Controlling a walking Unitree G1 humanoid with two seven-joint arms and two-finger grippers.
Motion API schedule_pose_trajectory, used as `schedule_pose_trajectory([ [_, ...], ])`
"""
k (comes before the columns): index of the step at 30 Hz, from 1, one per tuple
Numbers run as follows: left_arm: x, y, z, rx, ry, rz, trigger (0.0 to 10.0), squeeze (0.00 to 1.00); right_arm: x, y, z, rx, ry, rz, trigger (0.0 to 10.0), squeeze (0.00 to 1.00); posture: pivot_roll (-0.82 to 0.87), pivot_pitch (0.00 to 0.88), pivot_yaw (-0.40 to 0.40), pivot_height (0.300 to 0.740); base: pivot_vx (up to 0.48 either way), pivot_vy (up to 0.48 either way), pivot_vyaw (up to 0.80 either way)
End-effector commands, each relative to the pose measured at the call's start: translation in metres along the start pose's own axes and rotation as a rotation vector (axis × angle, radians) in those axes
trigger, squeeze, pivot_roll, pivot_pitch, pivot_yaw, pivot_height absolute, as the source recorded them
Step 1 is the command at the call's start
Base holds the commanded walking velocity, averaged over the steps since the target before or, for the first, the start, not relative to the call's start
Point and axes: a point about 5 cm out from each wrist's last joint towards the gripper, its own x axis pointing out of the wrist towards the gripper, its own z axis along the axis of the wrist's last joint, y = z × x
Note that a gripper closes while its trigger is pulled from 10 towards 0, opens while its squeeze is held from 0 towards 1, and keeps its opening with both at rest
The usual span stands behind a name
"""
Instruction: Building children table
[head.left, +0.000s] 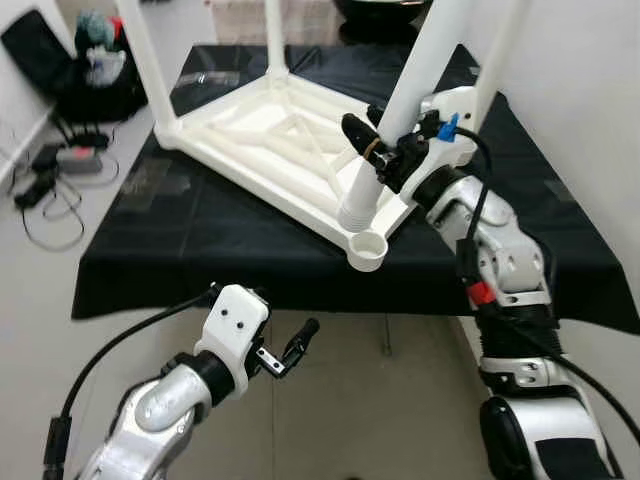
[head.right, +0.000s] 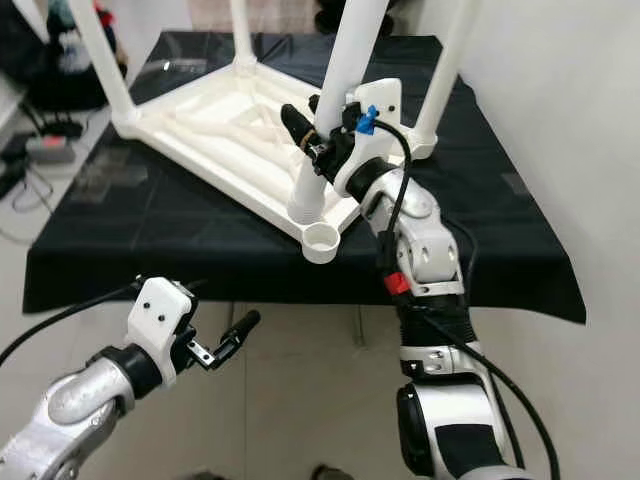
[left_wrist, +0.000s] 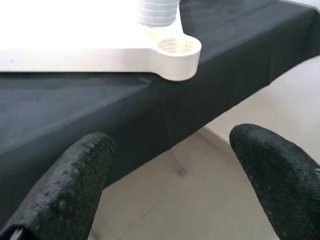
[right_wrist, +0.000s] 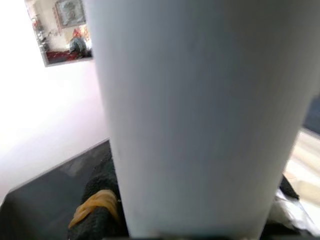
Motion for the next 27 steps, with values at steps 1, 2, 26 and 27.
schedule_pose_trajectory([
  [1,-0.005,-0.002,0.005,-0.030,-0.035,-0.015,10.0,0.00,0.002,-0.004,0.014,-0.031,-0.029,0.071,10.0,0.00,0.01,0.228,-0.024,0.740,0.000,0.000,0.00],
  [2,-0.007,-0.003,0.007,-0.049,-0.052,-0.025,10.0,0.00,0.004,-0.001,0.020,-0.052,-0.041,0.153,10.0,0.00,0.02,0.247,-0.023,0.740,0.000,0.000,0.00],
  [26,-0.037,-0.020,0.016,0.006,-0.082,-0.033,10.0,0.00,0.013,-0.012,0.049,-0.141,0.054,0.766,10.0,0.00,0.06,0.330,-0.019,0.740,0.000,0.000,0.00],
  [27,-0.037,-0.020,0.016,0.006,-0.082,-0.033,10.0,0.00,0.013,-0.012,0.049,-0.141,0.054,0.766,10.0,0.00,0.06,0.330,-0.019,0.740,0.000,0.000,0.00],
])
